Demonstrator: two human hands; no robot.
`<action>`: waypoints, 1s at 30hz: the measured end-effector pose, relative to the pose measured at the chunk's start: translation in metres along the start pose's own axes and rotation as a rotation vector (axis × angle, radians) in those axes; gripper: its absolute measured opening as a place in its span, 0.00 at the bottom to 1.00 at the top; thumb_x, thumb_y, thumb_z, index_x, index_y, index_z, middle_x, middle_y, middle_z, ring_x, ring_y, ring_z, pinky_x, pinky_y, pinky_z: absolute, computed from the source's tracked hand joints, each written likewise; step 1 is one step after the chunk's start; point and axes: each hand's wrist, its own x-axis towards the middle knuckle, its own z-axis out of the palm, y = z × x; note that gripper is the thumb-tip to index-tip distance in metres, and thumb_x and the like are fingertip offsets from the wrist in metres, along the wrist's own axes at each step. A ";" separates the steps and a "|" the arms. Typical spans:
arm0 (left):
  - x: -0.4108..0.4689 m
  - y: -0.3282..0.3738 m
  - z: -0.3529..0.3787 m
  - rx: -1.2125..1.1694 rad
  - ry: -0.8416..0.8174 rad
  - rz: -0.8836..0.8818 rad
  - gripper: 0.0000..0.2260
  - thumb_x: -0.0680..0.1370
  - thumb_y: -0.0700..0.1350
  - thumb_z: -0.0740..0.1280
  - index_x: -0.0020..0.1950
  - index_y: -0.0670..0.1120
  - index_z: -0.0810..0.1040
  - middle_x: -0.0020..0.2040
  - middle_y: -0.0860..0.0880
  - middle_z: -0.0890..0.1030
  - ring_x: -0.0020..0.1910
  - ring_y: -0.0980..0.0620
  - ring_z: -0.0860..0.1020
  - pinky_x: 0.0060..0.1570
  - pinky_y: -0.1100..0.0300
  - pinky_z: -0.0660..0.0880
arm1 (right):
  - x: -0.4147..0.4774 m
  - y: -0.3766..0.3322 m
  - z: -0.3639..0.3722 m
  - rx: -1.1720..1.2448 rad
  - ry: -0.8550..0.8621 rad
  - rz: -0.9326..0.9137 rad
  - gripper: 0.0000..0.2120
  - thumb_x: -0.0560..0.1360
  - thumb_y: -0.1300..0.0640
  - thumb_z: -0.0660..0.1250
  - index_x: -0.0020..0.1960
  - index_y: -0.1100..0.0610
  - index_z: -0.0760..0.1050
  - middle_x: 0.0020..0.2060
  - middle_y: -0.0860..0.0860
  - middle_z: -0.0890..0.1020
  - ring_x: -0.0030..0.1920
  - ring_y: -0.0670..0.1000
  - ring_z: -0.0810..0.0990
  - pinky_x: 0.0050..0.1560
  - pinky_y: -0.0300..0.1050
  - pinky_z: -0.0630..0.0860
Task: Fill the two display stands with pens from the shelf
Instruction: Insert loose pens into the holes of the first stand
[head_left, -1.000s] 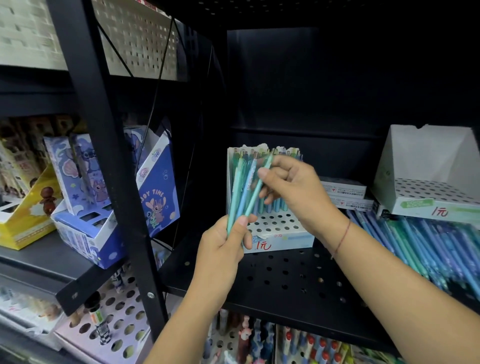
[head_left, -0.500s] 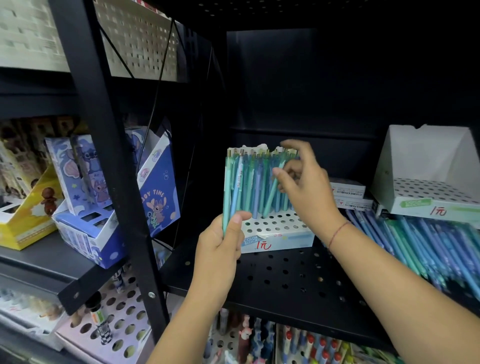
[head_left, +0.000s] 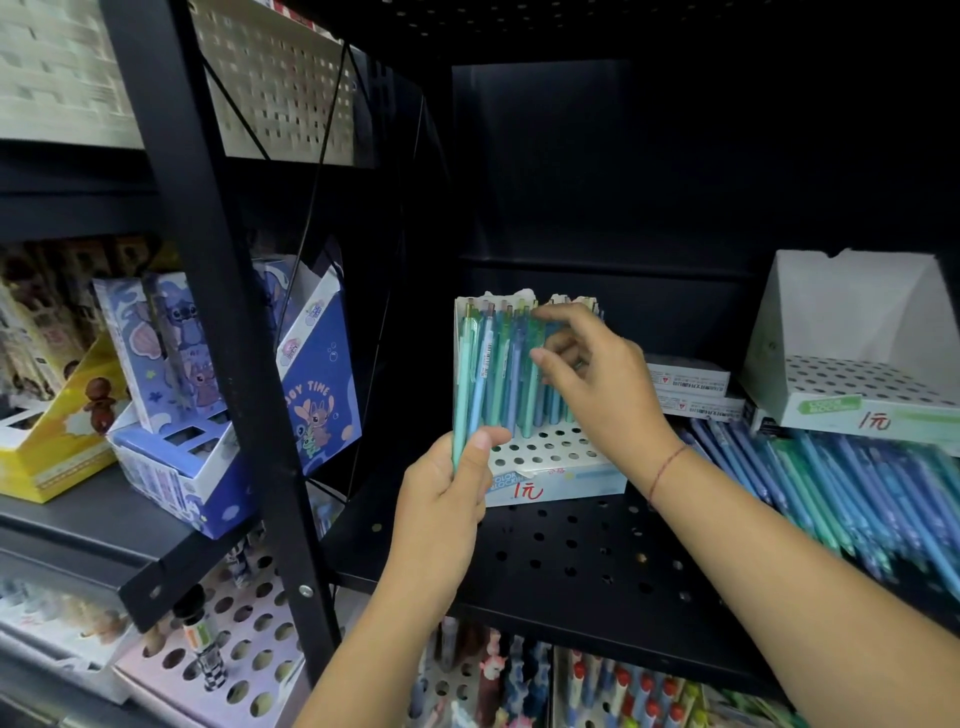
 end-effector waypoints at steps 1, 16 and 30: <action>0.000 0.000 0.000 0.001 -0.011 0.000 0.12 0.81 0.51 0.58 0.50 0.51 0.82 0.28 0.54 0.62 0.26 0.58 0.59 0.26 0.67 0.60 | 0.000 -0.002 -0.001 0.012 0.030 -0.010 0.14 0.77 0.58 0.67 0.61 0.50 0.74 0.42 0.47 0.78 0.41 0.45 0.77 0.45 0.41 0.77; 0.000 0.000 -0.001 0.005 -0.092 -0.011 0.13 0.81 0.52 0.57 0.49 0.52 0.81 0.32 0.48 0.67 0.27 0.58 0.63 0.28 0.67 0.62 | 0.008 -0.020 -0.019 0.571 0.103 0.230 0.08 0.78 0.64 0.63 0.56 0.57 0.74 0.37 0.52 0.82 0.34 0.47 0.79 0.35 0.37 0.77; 0.000 -0.001 -0.001 0.010 -0.061 -0.009 0.14 0.81 0.52 0.56 0.50 0.53 0.81 0.30 0.50 0.67 0.27 0.57 0.63 0.28 0.65 0.62 | 0.004 0.002 -0.014 0.021 0.067 0.033 0.11 0.78 0.57 0.64 0.59 0.48 0.71 0.38 0.50 0.79 0.41 0.50 0.80 0.45 0.47 0.79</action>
